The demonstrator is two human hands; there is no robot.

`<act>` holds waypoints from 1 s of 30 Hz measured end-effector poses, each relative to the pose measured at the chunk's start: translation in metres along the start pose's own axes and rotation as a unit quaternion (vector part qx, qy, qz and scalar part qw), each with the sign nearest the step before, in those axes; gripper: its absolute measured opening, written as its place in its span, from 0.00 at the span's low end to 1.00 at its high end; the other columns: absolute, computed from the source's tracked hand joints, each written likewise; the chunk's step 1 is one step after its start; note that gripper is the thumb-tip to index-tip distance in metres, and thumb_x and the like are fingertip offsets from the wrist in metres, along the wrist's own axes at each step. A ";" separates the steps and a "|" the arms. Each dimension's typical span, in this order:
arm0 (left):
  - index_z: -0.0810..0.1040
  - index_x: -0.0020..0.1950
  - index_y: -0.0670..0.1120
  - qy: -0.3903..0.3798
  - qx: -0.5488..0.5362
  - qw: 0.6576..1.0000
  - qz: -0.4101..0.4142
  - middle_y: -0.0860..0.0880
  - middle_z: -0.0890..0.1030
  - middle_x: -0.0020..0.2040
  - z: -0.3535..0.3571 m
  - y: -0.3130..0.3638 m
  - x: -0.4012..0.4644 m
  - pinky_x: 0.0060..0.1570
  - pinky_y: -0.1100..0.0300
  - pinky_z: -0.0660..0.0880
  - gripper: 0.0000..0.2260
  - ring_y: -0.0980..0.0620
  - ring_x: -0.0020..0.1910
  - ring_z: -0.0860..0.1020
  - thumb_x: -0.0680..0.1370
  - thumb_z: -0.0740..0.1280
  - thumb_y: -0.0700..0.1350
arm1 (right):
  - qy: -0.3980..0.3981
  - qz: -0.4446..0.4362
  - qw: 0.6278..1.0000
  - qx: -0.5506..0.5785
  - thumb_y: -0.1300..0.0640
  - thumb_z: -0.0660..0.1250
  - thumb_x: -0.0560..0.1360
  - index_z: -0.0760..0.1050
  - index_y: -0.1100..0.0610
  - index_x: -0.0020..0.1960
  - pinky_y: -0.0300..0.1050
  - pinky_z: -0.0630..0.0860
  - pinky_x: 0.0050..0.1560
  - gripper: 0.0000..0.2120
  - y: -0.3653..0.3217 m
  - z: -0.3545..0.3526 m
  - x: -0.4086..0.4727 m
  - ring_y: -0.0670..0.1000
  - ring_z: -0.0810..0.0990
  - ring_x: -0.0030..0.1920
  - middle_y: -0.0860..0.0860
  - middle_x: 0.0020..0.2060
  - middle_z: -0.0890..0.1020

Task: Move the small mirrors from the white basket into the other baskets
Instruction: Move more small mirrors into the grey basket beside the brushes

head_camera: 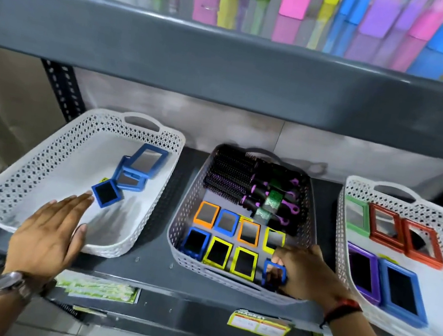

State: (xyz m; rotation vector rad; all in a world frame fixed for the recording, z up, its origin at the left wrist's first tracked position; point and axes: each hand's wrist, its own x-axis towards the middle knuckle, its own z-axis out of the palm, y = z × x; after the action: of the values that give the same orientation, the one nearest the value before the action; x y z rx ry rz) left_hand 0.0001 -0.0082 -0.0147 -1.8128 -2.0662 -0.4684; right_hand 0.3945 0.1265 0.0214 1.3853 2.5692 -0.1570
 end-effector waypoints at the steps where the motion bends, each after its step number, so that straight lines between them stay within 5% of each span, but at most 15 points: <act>1: 0.72 0.63 0.34 0.002 0.001 1.000 0.000 0.36 0.78 0.58 -0.001 0.001 0.000 0.57 0.44 0.68 0.25 0.37 0.53 0.79 0.80 0.47 0.50 | 0.004 0.003 1.000 -0.002 0.50 0.63 0.71 0.72 0.54 0.58 0.46 0.57 0.52 0.17 0.000 0.001 0.001 0.51 0.74 0.60 0.50 0.57 0.79; 4: 0.73 0.62 0.34 0.010 0.005 1.000 0.000 0.36 0.79 0.57 -0.003 0.003 0.001 0.58 0.46 0.67 0.25 0.36 0.52 0.79 0.80 0.47 0.50 | 0.007 0.003 1.000 -0.010 0.50 0.64 0.71 0.72 0.54 0.57 0.47 0.61 0.60 0.16 0.001 0.007 0.002 0.52 0.75 0.59 0.49 0.56 0.79; 16: 0.73 0.62 0.36 0.019 0.005 1.000 0.003 0.38 0.80 0.56 0.000 0.011 0.004 0.57 0.48 0.67 0.24 0.39 0.51 0.79 0.80 0.47 0.50 | -0.022 0.010 1.000 -0.007 0.47 0.69 0.69 0.71 0.52 0.58 0.49 0.59 0.62 0.20 -0.008 -0.036 0.007 0.50 0.73 0.60 0.48 0.57 0.77; 22: 0.75 0.61 0.36 0.029 -0.008 1.000 0.010 0.39 0.80 0.57 -0.001 0.007 0.002 0.58 0.51 0.65 0.24 0.45 0.56 0.70 0.81 0.47 0.50 | 0.113 -0.174 0.978 0.028 0.51 0.67 0.72 0.73 0.53 0.56 0.49 0.62 0.58 0.14 -0.110 -0.098 0.091 0.52 0.73 0.61 0.50 0.57 0.77; 30: 0.70 0.63 0.40 0.056 -0.019 0.998 0.026 0.41 0.80 0.57 0.001 0.002 0.003 0.59 0.52 0.65 0.21 0.47 0.57 0.71 0.81 0.48 0.50 | 0.075 -0.343 0.935 -0.056 0.56 0.67 0.71 0.67 0.54 0.67 0.55 0.61 0.65 0.25 -0.229 -0.065 0.192 0.56 0.66 0.67 0.53 0.66 0.72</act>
State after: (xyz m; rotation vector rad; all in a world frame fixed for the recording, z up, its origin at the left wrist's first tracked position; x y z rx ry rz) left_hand 0.0019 -0.0049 -0.0140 -1.8133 -1.9442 -0.5839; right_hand 0.0920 0.1691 0.0361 0.4244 3.0232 -0.0095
